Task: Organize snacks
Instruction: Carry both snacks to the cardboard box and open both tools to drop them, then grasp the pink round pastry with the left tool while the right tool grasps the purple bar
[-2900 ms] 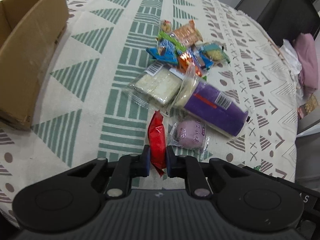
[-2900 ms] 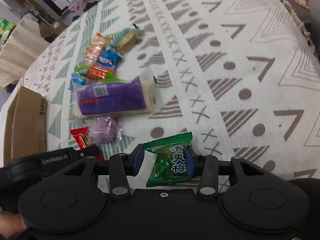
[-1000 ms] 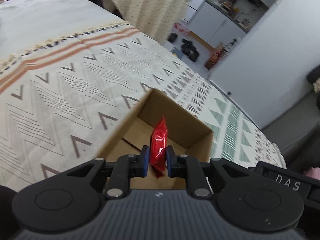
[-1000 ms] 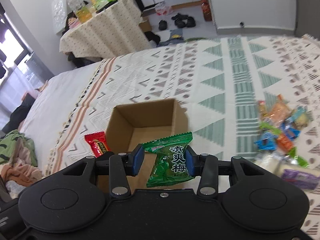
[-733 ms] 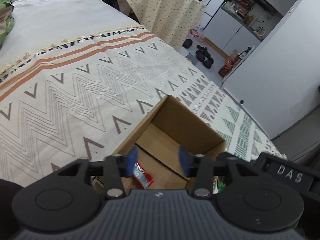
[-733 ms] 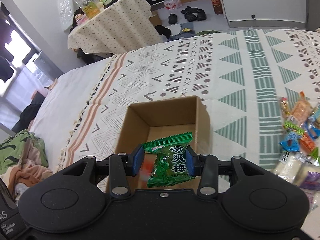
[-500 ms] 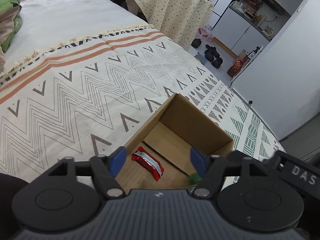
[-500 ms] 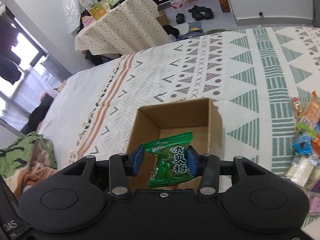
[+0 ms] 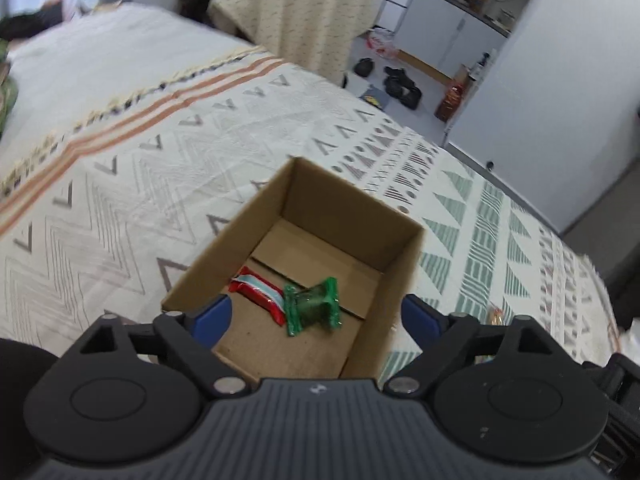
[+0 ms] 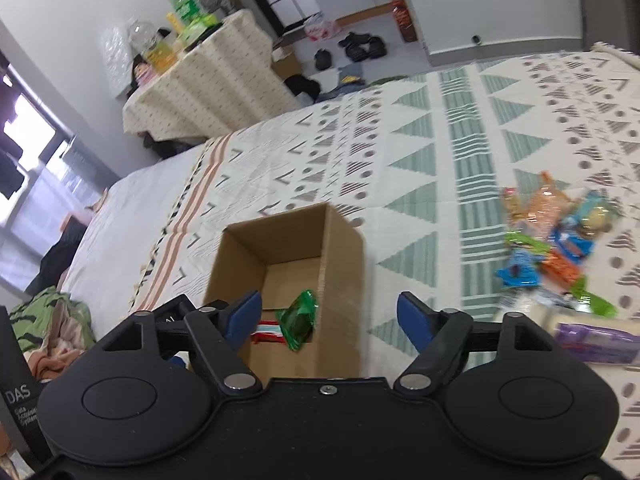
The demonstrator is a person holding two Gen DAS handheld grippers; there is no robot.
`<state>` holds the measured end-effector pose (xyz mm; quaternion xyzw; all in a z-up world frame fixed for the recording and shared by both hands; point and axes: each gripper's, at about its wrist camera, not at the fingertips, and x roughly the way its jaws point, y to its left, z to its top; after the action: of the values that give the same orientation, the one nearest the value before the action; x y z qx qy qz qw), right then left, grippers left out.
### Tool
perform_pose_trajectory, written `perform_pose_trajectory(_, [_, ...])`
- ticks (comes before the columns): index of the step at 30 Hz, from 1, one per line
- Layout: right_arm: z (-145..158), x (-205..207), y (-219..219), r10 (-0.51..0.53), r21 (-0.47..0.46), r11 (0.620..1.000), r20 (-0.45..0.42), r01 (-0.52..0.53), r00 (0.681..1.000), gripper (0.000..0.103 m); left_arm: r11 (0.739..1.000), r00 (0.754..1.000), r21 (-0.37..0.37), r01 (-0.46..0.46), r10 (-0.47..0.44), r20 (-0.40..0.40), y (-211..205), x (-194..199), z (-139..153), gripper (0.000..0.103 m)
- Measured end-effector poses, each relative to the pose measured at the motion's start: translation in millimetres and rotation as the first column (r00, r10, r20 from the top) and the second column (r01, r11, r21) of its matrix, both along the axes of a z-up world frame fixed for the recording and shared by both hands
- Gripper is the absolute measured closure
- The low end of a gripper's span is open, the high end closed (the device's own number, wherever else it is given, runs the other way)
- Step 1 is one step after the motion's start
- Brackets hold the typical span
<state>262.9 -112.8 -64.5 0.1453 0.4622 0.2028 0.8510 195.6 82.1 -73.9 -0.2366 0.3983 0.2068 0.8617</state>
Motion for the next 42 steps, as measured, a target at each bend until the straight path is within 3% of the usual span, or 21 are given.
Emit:
perform_pose_trajectory(3, [0.5, -6.8, -18.9, -0.041, 0.013, 0.999, 0.009, 0.041, 0.999, 0.022, 0.999, 1.0, 0.034, 0.026, -0.026, 0.005, -16.0, -0.7, 8.9, 0.007])
perform_pose_trajectory(6, [3.7, -12.7, -34.9, -0.073, 0.026, 0.997, 0.02, 0.072, 0.997, 0.019, 0.998, 0.999, 0.03, 0.052, -0.052, 0.006, -27.7, -1.4, 14.7, 0.007])
perform_pose_trajectory(11, [15.6, -25.8, -56.0, -0.107, 0.005, 0.994, 0.084, 0.107, 0.991, 0.004, 0.997, 0.998, 0.028, 0.069, -0.069, -0.005, -41.6, -5.8, 23.3, 0.006])
perform_pose_trajectory(14, [18.8, -32.3, -70.6, -0.122, 0.004, 0.992, 0.101, 0.123, 0.987, 0.0, 0.996, 0.997, 0.033, 0.079, -0.079, 0.002, -50.2, -10.9, 31.1, 0.0])
perform_pose_trajectory(27, [26.1, -55.8, -119.4, -0.177, 0.019, 0.984, 0.131, 0.176, 0.975, 0.0, 0.986, 0.987, 0.057, 0.159, -0.159, -0.005, -94.5, -33.6, 43.5, 0.0])
perform_pose_trajectory(42, [6.2, -64.7, -171.4, -0.186, 0.046, 0.982, 0.077, 0.183, 0.979, 0.0, 0.967, 0.964, -0.029, 0.255, -0.256, -0.066, -125.2, -16.4, 25.3, 0.0])
